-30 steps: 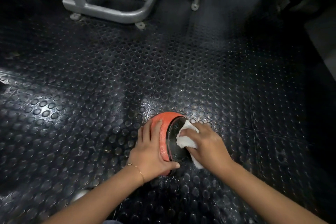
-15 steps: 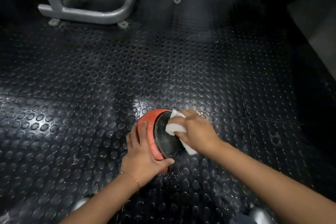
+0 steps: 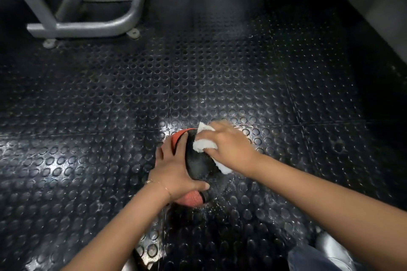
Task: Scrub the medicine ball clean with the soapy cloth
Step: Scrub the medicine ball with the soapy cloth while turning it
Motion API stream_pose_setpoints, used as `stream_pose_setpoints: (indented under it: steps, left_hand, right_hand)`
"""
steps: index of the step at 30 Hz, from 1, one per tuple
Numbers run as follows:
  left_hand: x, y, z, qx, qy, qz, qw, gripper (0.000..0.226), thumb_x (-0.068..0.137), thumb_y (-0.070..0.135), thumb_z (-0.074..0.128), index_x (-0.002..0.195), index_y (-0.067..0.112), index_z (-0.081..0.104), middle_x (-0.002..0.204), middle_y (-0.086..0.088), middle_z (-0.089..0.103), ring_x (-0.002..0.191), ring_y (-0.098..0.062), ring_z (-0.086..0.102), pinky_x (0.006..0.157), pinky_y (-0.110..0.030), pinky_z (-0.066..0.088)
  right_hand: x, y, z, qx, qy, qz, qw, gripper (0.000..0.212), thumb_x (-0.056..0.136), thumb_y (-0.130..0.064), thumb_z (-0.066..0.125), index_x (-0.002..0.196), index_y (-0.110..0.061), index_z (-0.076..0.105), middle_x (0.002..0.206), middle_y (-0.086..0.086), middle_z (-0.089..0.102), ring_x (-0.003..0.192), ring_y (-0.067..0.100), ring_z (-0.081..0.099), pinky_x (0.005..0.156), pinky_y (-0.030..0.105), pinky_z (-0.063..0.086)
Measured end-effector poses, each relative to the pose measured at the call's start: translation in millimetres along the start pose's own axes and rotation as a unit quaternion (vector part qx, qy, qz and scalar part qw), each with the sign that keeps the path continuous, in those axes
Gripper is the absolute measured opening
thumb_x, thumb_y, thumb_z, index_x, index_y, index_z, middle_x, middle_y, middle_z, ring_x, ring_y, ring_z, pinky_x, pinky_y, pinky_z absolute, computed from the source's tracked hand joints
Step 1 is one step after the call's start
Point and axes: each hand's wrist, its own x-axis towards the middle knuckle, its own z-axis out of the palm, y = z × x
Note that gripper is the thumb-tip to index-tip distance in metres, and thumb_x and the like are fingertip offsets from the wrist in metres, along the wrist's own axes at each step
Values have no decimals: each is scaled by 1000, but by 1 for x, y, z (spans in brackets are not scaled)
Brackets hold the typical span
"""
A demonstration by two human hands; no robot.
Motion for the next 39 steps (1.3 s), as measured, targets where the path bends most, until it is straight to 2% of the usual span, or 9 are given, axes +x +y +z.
stream_pose_setpoints:
  steps: [3,9,14,19,24,29,31,35,39]
  left_hand:
    - [6,-17,-6,-32,-28,3,999,134,55,55,82,142,44,-20,152,9,-24,144,-29,2,112,-46,29]
    - [1,-29,-8,-67,-28,8,997,129,60,54,80,143,41,-18,150,10,-21,143,-29,4,114,-45,25]
    - [-1,-30,-6,-74,-28,-1,997,130,60,55,80,142,40,-20,150,7,-22,144,-30,-2,115,-47,22]
    - [1,-22,-3,-63,-18,-11,998,129,59,59,78,143,39,-18,151,4,-23,144,-34,-1,113,-49,25]
    - [-2,-27,-3,-81,-14,-12,997,129,59,57,79,143,40,-16,151,6,-20,144,-31,0,114,-47,23]
    - [1,-22,-2,-77,-10,-21,997,128,60,60,77,144,39,-17,152,3,-22,144,-33,-2,114,-49,24]
    - [1,-22,-3,-83,-10,-24,996,128,60,59,77,144,39,-17,152,3,-22,144,-32,-3,114,-49,24]
    - [-1,-26,-3,-93,-8,-25,995,128,60,58,78,143,40,-19,151,4,-21,144,-30,-3,114,-48,23]
    - [1,-20,-3,-91,-13,-37,995,128,61,61,76,142,40,-21,152,2,-23,144,-34,-4,114,-49,23]
  right_hand:
    - [-13,1,1,-4,-52,-57,997,35,85,-21,59,118,-29,57,116,2,50,114,19,40,92,35,37]
    - [2,9,3,33,-13,68,997,31,91,-30,51,121,-29,54,124,4,50,119,22,42,95,31,34]
    - [-10,0,7,-7,-18,-3,1000,32,89,-25,54,120,-29,57,120,3,52,115,22,43,93,34,39]
    - [8,3,7,45,11,122,991,33,91,-31,50,124,-30,52,130,5,48,123,24,40,92,31,35]
    - [-17,-4,8,-3,-30,49,998,34,92,-28,50,125,-34,50,138,0,40,128,19,33,99,30,30]
    - [2,15,12,64,15,179,982,31,91,-29,51,122,-30,53,130,8,49,120,25,44,84,30,38]
    - [-1,13,14,72,20,170,983,30,91,-29,52,120,-31,55,125,5,51,117,25,46,81,28,37]
    - [-10,7,15,50,3,130,990,32,89,-27,55,121,-30,56,133,5,47,121,25,44,88,30,38]
    - [6,14,14,67,23,177,982,28,89,-26,54,117,-29,58,117,5,54,103,26,53,74,30,39]
